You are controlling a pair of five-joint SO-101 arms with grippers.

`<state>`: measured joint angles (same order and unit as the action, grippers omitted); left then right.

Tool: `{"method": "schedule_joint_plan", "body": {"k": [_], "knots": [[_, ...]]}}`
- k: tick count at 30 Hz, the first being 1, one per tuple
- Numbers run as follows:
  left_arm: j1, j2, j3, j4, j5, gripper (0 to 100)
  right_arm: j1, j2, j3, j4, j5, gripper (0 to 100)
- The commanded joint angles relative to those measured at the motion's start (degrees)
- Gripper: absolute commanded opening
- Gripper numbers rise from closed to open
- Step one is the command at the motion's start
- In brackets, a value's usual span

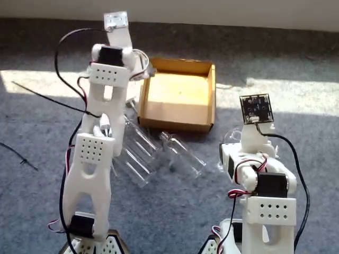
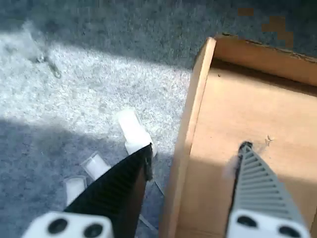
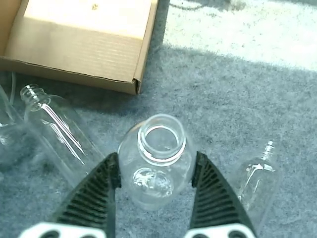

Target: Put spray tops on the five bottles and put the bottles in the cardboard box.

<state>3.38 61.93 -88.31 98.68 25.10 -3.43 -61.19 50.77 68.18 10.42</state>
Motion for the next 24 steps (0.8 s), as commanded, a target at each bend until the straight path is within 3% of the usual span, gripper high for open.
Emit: {"method": "schedule_joint_plan", "body": {"k": [1, 5, 10, 13, 15, 22, 24], "knots": [[-6.73, -11.74, -6.46, 1.76, -9.58, 25, 0.31, -0.66, -0.92, -0.92, 0.53, 0.5], [-18.07, -20.00, 1.36, 1.93, -15.65, 18, 0.22, -0.66, -0.92, -0.84, 0.62, 0.5], [-28.09, -26.51, 23.60, 1.93, -29.01, 17, -0.57, -0.57, -0.92, 1.10, 2.90, 0.5], [-29.05, -28.00, 35.91, 1.85, -37.36, 17, -3.74, -0.57, -0.92, 3.38, 3.08, 0.5], [-28.97, -28.35, 41.10, 1.85, -39.30, 17, -5.14, -0.66, -0.84, 3.91, 3.16, 0.5], [-25.36, -27.91, 44.26, 1.93, -39.30, 17, -5.41, -0.66, -0.48, 3.65, 3.25, 0.5], [-23.34, -27.91, 47.34, 1.85, -36.48, 17, -5.41, -0.66, -0.48, 3.47, 3.34, 0.5]]}}
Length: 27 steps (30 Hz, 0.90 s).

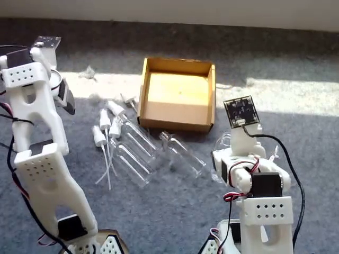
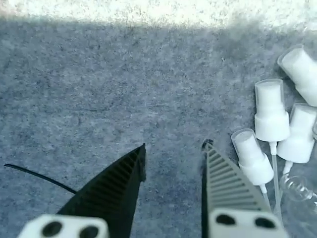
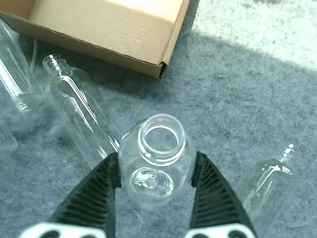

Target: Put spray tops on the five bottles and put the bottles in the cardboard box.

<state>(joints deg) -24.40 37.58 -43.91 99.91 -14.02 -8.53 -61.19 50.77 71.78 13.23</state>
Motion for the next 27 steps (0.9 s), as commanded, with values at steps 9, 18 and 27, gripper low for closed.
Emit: {"method": "schedule_joint_plan", "body": {"k": [9, 18, 27], "knots": [[7.96, -4.62, 18.86, -6.07, 19.08, 23, -0.13, -0.75, -0.48, -0.22, 0.53, 0.5], [10.59, -16.57, 41.45, -17.23, 18.99, 23, -0.31, -0.75, -0.48, -0.31, 0.53, 0.5], [12.35, -20.35, 55.96, -31.82, 21.19, 23, -0.31, -0.75, -0.48, -0.31, 0.53, 0.5]]}}
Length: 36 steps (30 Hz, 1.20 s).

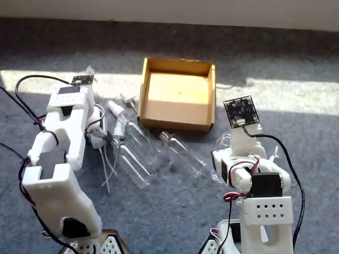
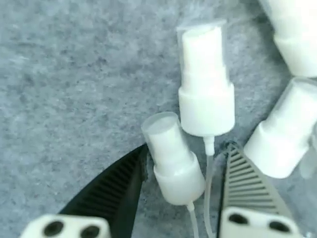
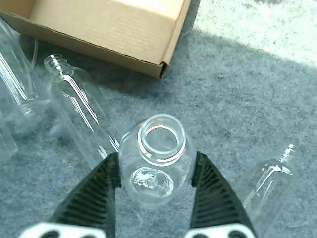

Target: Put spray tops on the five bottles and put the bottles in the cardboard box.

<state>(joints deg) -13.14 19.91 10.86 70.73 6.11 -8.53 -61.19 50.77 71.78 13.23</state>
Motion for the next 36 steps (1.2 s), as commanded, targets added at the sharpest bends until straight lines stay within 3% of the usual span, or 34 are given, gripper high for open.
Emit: {"method": "schedule_joint_plan", "body": {"k": [1, 6, 14, 18, 22, 29, 36], "knots": [[0.92, -2.77, 1.10, -2.73, 1.05, 22, -0.31, -0.75, -0.48, -0.31, 0.53, 0.5], [0.40, -3.30, -0.48, -2.55, 0.97, 15, -0.31, -0.75, -0.48, -0.31, 0.53, 0.5], [0.40, -3.30, -1.71, -2.46, 0.79, 14, -0.31, -0.66, -0.48, -0.22, 0.53, 0.5], [0.48, -3.30, -3.82, -0.88, -1.58, 16, -0.31, -0.66, -0.48, -0.22, 0.53, 0.5], [0.22, -3.30, -8.66, 4.84, -3.78, 25, -0.31, -0.66, -0.48, -0.22, 0.53, 0.5], [-0.75, -3.30, -17.10, 10.29, -4.84, 24, -0.31, -0.66, -0.48, -0.22, 0.53, 0.5], [-2.51, -2.77, -13.58, 9.58, -4.92, 24, -0.31, -0.66, -0.48, -0.22, 0.53, 0.5]]}}
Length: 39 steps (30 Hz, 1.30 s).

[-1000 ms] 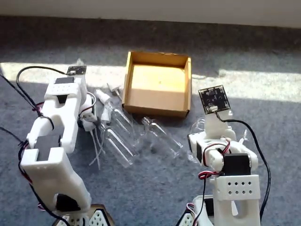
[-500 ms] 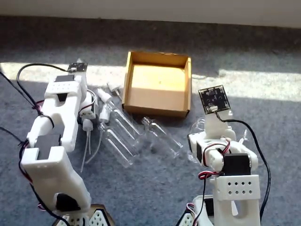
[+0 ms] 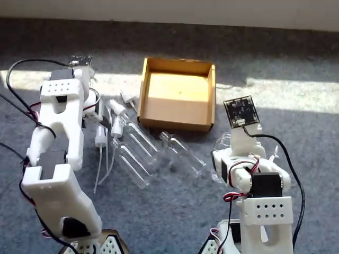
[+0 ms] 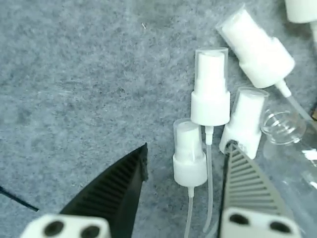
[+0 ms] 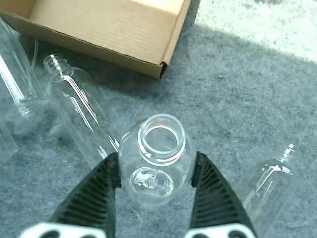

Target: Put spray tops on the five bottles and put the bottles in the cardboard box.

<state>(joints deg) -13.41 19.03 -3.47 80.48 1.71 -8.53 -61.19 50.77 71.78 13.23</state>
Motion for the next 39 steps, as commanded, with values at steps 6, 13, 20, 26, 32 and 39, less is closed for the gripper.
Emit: {"method": "schedule_joint_plan", "body": {"k": [6, 13, 20, 26, 32, 39], "knots": [[-4.97, -2.33, 4.53, -3.78, -1.58, 21, -0.31, -0.66, -0.48, -0.22, 0.53, 0.5], [-4.18, -1.80, 4.88, -4.04, -3.08, 21, -0.40, -0.66, -0.48, -0.22, 0.53, 0.5], [1.71, -1.80, 7.08, -4.13, -2.99, 21, -0.40, -0.66, -0.48, -0.22, 0.53, 0.5], [1.45, -1.80, 10.51, -8.09, -2.99, 20, -0.40, -0.75, -0.48, -0.13, 0.53, 0.5], [-1.27, -1.80, 13.05, -10.73, -3.34, 19, -0.40, -0.75, -0.48, -0.13, 0.53, 0.5], [-1.27, -3.38, 9.71, -8.97, -3.34, 19, -0.40, -0.75, -0.48, -0.13, 0.53, 0.5]]}}
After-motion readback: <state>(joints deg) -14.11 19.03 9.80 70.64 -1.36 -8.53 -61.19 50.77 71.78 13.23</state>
